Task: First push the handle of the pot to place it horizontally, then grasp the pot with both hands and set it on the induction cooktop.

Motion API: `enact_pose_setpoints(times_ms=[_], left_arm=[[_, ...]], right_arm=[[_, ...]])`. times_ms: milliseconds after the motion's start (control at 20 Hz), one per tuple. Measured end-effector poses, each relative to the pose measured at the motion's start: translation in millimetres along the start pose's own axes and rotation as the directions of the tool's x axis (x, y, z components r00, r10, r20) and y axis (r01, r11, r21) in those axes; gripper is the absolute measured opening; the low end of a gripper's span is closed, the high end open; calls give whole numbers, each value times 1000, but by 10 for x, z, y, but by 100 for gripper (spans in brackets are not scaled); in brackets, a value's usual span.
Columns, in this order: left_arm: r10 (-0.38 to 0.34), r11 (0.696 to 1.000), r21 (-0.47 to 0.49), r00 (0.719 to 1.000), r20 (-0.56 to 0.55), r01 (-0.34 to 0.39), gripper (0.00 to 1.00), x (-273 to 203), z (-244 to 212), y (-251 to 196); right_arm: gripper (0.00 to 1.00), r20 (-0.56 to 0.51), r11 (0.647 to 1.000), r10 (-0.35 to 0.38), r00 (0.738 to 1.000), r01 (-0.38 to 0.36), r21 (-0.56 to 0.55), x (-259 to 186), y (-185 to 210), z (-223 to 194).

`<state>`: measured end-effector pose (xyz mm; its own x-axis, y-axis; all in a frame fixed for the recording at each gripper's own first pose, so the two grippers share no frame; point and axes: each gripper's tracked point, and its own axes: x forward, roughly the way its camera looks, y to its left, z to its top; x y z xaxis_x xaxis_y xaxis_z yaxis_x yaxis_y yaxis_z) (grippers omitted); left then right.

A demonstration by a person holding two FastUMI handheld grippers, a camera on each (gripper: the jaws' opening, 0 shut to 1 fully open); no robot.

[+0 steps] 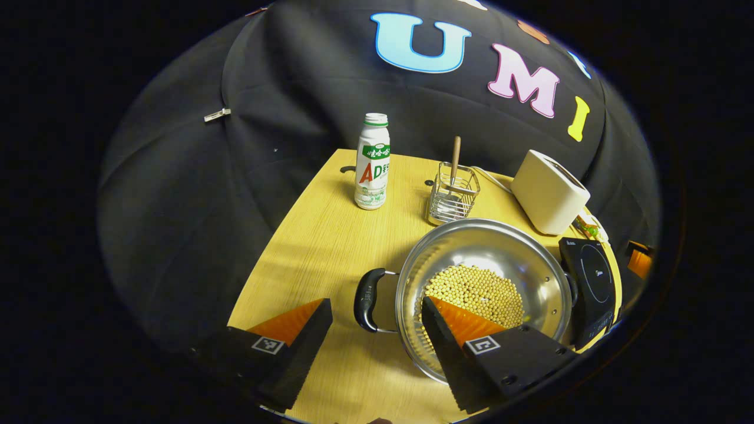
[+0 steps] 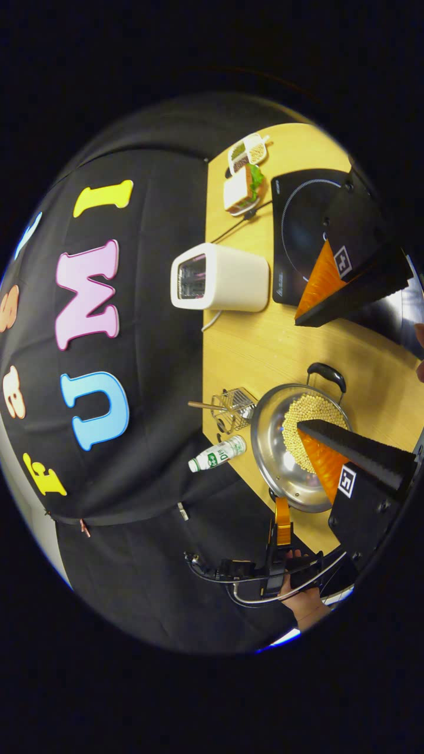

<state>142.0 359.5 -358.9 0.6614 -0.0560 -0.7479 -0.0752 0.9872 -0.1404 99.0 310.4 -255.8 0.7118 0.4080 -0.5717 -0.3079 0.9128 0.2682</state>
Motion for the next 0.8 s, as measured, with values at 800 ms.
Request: enact_pose_setpoints(times_ms=[800], left_arm=[[-14, 1000, -5, 997, -72, 14, 69, 531, -180, -56]], right_arm=[[65, -320, 981, -157, 934, 186, 61, 1181, -105, -984]])
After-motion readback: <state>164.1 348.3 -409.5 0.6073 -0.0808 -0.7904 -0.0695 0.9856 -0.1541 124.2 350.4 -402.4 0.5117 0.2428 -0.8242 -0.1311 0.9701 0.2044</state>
